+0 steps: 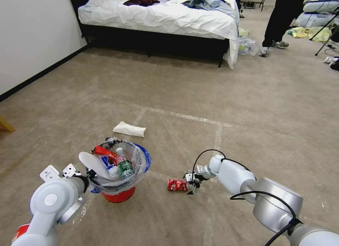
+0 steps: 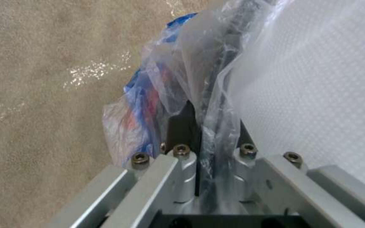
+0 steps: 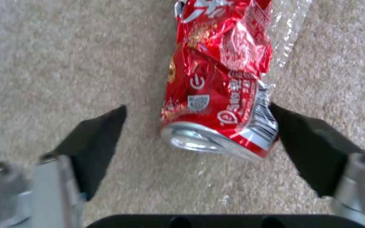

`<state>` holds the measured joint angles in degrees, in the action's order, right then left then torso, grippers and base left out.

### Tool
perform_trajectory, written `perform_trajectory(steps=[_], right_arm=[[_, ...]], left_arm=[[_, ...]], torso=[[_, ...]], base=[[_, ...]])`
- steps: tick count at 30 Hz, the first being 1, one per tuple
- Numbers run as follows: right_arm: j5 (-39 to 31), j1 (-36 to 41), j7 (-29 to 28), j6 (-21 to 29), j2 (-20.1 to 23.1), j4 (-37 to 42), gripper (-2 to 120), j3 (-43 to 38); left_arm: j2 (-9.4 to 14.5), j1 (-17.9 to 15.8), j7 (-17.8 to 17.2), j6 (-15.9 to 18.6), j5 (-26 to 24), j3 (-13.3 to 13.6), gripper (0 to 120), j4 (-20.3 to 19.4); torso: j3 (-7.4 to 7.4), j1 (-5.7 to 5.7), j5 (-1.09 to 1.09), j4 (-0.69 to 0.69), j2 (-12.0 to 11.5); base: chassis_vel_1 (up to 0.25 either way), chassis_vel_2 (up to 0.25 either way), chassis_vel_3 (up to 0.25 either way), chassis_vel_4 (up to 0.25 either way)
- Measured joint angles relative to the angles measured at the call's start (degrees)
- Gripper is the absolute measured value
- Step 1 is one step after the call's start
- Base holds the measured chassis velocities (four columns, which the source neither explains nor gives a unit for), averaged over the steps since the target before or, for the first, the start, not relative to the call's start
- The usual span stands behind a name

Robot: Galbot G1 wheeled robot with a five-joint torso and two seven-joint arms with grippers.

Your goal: Pick up the trash bin and place the garbage on the floor into it.

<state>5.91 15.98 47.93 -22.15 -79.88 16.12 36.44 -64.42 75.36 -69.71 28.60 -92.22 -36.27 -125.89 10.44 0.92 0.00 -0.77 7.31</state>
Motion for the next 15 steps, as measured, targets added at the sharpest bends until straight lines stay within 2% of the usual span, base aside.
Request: perform_trajectory(steps=[2, 3, 5, 7, 8, 10, 15], right_arm=[[-0.71, 0.33, 0.05, 0.00, -0.13, 0.03, 69, 0.17], [-0.71, 0.33, 0.05, 0.00, -0.13, 0.03, 69, 0.17], [-0.77, 0.56, 0.64, -0.10, -0.11, 0.27, 59, 0.19], [-0.77, 0.57, 0.69, -0.10, -0.10, 0.30, 57, 0.19], [-0.84, 0.60, 1.24, -0.25, 0.03, 0.51, 51, 0.19], [-0.86, 0.60, 1.35, -0.30, 0.08, 0.52, 48, 0.17], [-1.82, 0.93, 1.57, -0.47, 0.78, 1.22, 33, -0.35]], left_arm=[[-0.02, -0.23, 0.06, 0.00, 0.13, 0.06, 4, 0.00], [-0.02, -0.23, 0.06, 0.00, 0.13, 0.06, 4, 0.00], [-0.06, -0.21, 0.08, 0.00, 0.25, 0.08, 4, 0.00], [-0.06, -0.21, 0.08, 0.00, 0.26, 0.08, 4, 0.00], [-0.06, -0.21, 0.12, 0.00, 0.30, 0.08, 4, 0.01], [-0.06, -0.25, 0.13, -0.01, 0.30, 0.09, 4, 0.02], [0.09, -0.53, 0.15, -0.07, 0.31, 0.16, 4, 0.24]], torso=[[0.00, 0.00, 0.00, 0.00, 0.00], [0.00, 0.00, 0.00, 0.00, 0.00], [0.00, 0.00, 0.00, 0.00, 0.00], [0.00, 0.00, 0.00, 0.00, 0.00], [0.00, 0.00, -0.01, 0.00, 0.00], [-0.01, 0.00, -0.01, 0.00, 0.00], [-0.01, 0.00, 0.00, 0.01, 0.01]], base=[[0.000, 0.000, 0.000, 0.000], [0.000, 0.000, 0.000, 0.000], [0.000, 0.000, 0.000, 0.000], [0.000, 0.000, 0.000, 0.000], [0.000, 0.000, 0.000, 0.000], [0.000, 0.000, 0.000, 0.000], [0.000, 0.000, 0.000, 0.000]])
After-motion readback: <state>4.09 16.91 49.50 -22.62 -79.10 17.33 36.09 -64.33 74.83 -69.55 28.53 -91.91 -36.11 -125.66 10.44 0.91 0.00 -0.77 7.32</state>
